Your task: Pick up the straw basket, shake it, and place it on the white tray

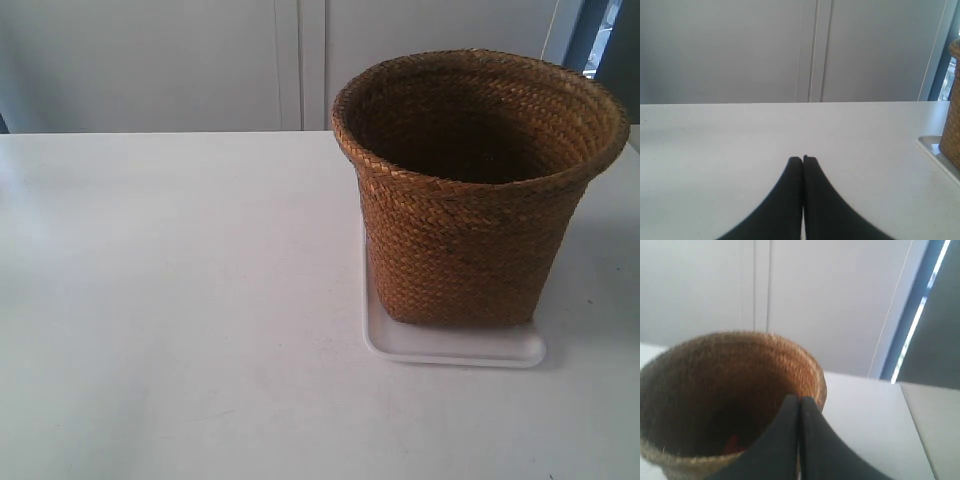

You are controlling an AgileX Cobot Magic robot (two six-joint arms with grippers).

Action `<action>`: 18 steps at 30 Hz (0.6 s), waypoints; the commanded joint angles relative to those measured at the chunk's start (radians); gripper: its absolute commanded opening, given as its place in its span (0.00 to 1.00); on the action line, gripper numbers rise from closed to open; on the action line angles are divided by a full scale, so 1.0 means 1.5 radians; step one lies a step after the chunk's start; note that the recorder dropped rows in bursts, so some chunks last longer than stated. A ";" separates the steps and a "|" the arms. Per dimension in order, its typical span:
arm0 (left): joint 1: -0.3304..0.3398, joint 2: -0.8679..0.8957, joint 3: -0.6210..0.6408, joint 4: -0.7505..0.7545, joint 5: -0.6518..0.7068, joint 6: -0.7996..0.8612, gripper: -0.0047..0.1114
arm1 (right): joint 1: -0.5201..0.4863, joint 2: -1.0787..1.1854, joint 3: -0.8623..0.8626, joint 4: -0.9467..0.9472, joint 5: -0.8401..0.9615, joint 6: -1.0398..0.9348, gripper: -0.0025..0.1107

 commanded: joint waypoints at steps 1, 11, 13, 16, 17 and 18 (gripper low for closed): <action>0.002 -0.003 0.003 -0.008 0.002 0.000 0.04 | -0.026 -0.051 0.165 0.001 -0.260 0.033 0.02; 0.002 -0.003 0.003 -0.008 0.002 0.000 0.04 | -0.076 -0.254 0.439 0.001 -0.386 0.058 0.02; 0.002 -0.003 0.003 -0.008 0.002 0.000 0.04 | -0.076 -0.295 0.478 0.001 -0.386 0.063 0.02; 0.002 -0.003 0.003 -0.008 0.002 0.000 0.04 | -0.076 -0.345 0.530 0.001 -0.386 0.073 0.02; 0.002 -0.003 0.003 -0.008 0.002 0.000 0.04 | -0.076 -0.358 0.530 0.001 -0.383 0.073 0.02; 0.002 -0.003 0.003 -0.008 0.002 0.000 0.04 | -0.076 -0.369 0.530 0.001 -0.332 0.078 0.02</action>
